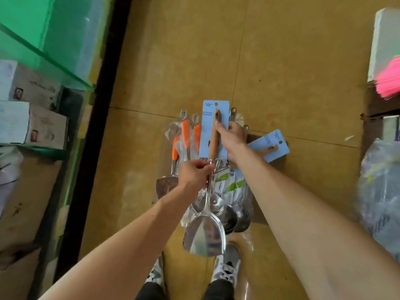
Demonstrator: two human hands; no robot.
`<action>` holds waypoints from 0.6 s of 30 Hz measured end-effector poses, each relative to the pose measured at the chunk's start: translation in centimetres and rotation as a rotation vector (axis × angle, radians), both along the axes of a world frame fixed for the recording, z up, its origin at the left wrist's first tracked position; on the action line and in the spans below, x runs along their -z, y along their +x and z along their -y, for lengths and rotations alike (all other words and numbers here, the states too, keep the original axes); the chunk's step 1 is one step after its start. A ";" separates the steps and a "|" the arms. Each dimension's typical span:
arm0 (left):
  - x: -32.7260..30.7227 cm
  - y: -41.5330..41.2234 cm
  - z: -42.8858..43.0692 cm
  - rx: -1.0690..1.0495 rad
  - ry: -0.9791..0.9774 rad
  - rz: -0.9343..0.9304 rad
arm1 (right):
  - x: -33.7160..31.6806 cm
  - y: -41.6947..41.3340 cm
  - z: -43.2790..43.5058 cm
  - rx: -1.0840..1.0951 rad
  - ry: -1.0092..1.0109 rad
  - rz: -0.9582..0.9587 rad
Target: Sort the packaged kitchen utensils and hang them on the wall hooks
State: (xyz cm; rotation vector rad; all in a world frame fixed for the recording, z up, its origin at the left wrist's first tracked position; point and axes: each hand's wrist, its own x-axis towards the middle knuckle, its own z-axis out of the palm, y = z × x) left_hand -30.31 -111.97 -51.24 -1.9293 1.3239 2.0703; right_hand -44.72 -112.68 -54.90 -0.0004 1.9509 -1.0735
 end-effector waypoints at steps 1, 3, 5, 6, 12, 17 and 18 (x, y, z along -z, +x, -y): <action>0.5 -0.2 0.2 -0.004 -0.004 0.004 | 0.7 -0.1 0.3 -0.019 0.041 -0.030; 1.2 -0.6 0.5 -0.007 -0.016 0.021 | 1.1 -0.3 0.8 -0.099 0.129 -0.123; 1.7 -0.9 0.6 -0.001 -0.018 0.043 | 0.8 -0.4 1.1 -0.182 0.221 -0.215; 1.8 -1.1 0.6 -0.001 -0.015 0.048 | 0.5 -0.5 1.2 -0.220 0.264 -0.239; 1.4 -1.6 0.4 0.009 -0.013 0.086 | -1.6 -0.4 1.1 -0.358 0.361 -0.275; 1.3 -1.6 0.7 0.026 -0.045 0.104 | -3.2 0.1 0.2 -0.438 0.349 -0.387; 1.2 -1.5 0.7 0.042 -0.053 0.113 | -3.4 0.2 -0.1 -0.465 0.346 -0.406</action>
